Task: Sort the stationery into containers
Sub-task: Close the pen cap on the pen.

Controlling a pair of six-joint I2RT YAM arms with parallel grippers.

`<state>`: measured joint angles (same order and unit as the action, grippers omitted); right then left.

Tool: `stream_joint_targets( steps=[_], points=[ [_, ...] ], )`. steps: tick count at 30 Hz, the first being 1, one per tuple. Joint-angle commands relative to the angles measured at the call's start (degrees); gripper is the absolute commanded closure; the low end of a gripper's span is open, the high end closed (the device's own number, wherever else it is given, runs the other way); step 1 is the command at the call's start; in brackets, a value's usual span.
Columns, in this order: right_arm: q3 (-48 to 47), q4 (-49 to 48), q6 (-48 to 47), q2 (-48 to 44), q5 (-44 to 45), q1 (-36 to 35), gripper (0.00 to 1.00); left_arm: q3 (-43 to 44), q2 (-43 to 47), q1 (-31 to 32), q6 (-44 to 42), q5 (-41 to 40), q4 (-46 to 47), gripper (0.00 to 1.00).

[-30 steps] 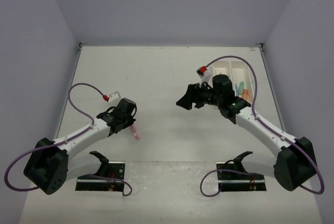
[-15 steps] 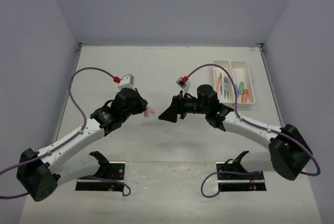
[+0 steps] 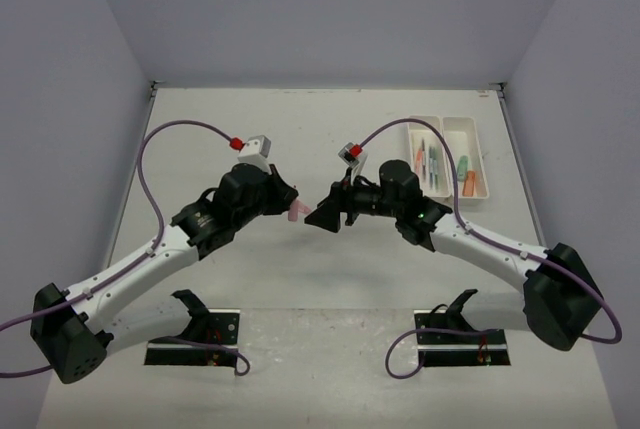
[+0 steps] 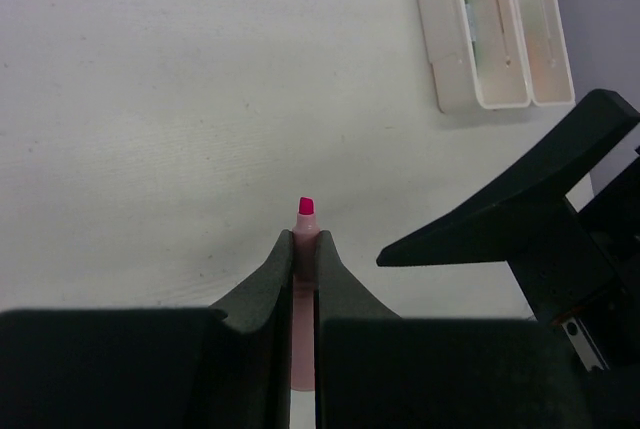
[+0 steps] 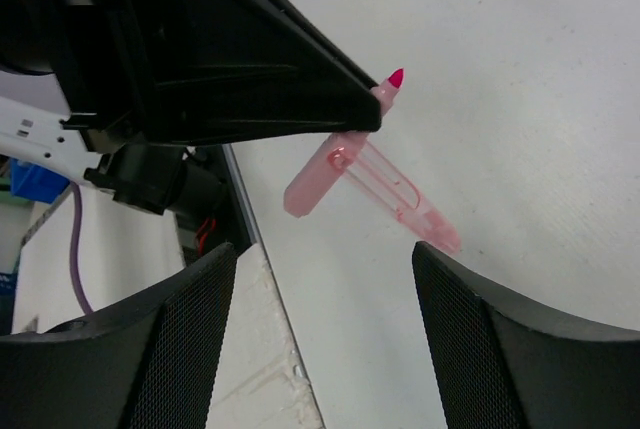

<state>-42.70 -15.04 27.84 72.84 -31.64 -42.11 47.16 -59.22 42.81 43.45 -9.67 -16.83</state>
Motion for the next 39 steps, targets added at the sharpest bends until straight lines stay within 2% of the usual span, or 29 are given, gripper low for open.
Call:
stream_joint_targets(
  steps=[1, 4, 7, 10, 14, 18, 31, 39],
  points=[
    [-3.5, 3.4, -7.8, -1.3, 4.2, -0.4, 0.28, 2.7, 2.6, 0.8, -2.1, 3.8, 2.8, 1.00],
    [-3.8, 3.3, -9.2, -1.6, 2.6, -1.2, 0.29, 2.9, 3.2, 0.9, -2.5, 3.9, 3.0, 1.00],
    [-5.3, 6.2, -11.5, -1.4, 4.0, -2.8, 0.41, 3.9, 2.6, 0.9, -2.2, 4.4, 2.4, 1.00],
    [-5.5, 7.9, -8.2, -2.2, 9.0, -4.1, 0.48, 4.3, 2.0, 0.9, -0.6, 0.0, 1.1, 1.00],
    [0.2, 2.3, 1.3, -4.6, 10.6, -4.7, 0.45, 4.4, 1.3, 1.0, 2.1, -4.8, -0.6, 1.00],
    [-0.4, -1.8, 6.7, -3.1, 9.9, -5.9, 0.43, 4.4, 0.4, 1.0, 5.2, -6.0, -0.2, 1.00],
    [-7.9, 0.0, 9.3, 4.1, 17.4, -6.3, 0.45, 4.3, 0.2, 1.5, 9.3, -3.9, 1.7, 1.00],
    [-11.6, 0.5, 10.1, 7.3, 16.6, -6.4, 0.63, 2.9, -0.3, 2.5, 11.8, -4.3, 2.9, 1.00]
  ],
)
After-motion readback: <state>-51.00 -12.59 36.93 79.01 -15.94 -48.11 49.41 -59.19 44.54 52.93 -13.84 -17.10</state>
